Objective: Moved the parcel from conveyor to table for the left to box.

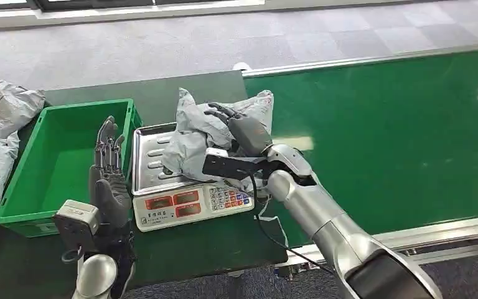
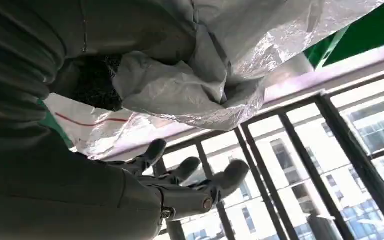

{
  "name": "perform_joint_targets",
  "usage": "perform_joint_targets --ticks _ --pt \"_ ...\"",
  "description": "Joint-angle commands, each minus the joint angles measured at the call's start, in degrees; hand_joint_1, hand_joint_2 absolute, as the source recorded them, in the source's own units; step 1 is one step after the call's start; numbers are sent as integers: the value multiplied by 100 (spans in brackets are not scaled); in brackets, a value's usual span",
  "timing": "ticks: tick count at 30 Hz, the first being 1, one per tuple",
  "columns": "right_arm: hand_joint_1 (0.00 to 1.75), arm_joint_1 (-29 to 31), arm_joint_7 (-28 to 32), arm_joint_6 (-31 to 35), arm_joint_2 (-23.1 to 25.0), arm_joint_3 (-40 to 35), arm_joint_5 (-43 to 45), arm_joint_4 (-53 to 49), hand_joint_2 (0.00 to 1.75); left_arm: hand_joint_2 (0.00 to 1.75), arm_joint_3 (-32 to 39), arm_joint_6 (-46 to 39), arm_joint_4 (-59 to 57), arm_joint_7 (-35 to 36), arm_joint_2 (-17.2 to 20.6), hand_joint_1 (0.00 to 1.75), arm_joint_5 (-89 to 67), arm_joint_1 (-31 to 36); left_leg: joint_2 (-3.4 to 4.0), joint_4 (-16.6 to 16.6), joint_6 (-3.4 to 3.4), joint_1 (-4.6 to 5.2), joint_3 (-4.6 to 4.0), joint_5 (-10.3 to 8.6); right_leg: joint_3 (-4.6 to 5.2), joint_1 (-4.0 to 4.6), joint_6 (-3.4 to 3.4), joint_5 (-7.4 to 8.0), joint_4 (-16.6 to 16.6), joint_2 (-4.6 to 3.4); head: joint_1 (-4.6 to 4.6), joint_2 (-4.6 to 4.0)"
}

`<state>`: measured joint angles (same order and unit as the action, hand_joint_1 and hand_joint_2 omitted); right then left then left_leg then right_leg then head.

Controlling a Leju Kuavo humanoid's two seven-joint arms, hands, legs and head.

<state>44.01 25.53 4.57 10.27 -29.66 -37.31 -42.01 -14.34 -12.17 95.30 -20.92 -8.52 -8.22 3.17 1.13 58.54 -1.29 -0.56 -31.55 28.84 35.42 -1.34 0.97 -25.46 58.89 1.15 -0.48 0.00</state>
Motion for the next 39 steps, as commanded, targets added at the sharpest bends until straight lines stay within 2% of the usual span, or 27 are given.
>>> perform_joint_targets --ticks 1,4,6,9,22,29,32,33,36,37,39 --pt "0 -23 -810 1007 -218 -25 -895 -249 0 0 -124 1 -171 12 130 0 -24 60 -24 -16 7 -9 4 -11 -15 10 -11 9 -24 4 0 0" --pt "0 -556 -1132 1539 -344 82 -1279 -1545 0 0 -141 -176 -10 -17 122 0 -292 -60 -15 -7 5 -4 0 -5 -5 5 -9 3 -11 0 0 0" --pt "0 -1019 -1231 1529 -510 98 -1386 -2516 0 0 -230 -256 -34 -57 150 0 -454 -53 -22 -16 7 -9 5 -7 -14 10 -13 5 -24 1 0 0" --pt "0 -1218 -1248 1449 -593 85 -1409 -3004 0 0 -345 -244 -101 -118 194 0 -525 -39 -32 -9 5 -6 4 -4 -12 7 -8 -3 -15 17 0 0" --pt "0 -1232 -1362 1457 -659 112 -1571 -3263 0 0 -352 -269 -65 -135 220 0 -563 -181 -12 -6 5 -5 -4 -4 1 6 -11 7 -12 0 0 0" --pt "0 -1471 -1255 1758 -701 332 -1497 -3632 0 0 -242 -223 -63 -123 166 0 -501 -205 -12 -10 6 -3 1 -4 -4 4 -11 7 -15 -1 0 0" --pt "0 -1992 -1006 1946 -756 436 -953 -4460 0 0 -91 -245 -4 -191 121 0 -295 -207 -16 -5 4 -4 -5 -3 0 5 -10 4 -10 7 0 0" --pt "0 -2446 -877 1883 -909 464 -619 -5057 0 0 -57 -291 91 -223 180 0 -397 -201 -24 -12 6 -6 -2 -6 -6 7 -13 6 -18 10 0 0" --pt "0 -3701 -412 1754 -1338 601 -334 -6258 0 0 -26 -426 322 204 430 0 -1582 1 -59 -25 7 -11 6 -9 -26 13 -16 0 -34 40 0 0" --pt "0 -4138 -401 1804 -1461 766 -351 -6512 175 175 -71 -401 332 390 625 0 -2302 165 -58 -15 5 -11 0 -6 -19 12 -12 -4 -25 44 0 0" --pt "0 -5075 -140 2016 -1597 1313 -332 -7007 175 175 -111 29 262 774 946 0 -3231 655 -86 -16 6 -12 0 -6 -29 13 -12 -15 -28 69 0 0"
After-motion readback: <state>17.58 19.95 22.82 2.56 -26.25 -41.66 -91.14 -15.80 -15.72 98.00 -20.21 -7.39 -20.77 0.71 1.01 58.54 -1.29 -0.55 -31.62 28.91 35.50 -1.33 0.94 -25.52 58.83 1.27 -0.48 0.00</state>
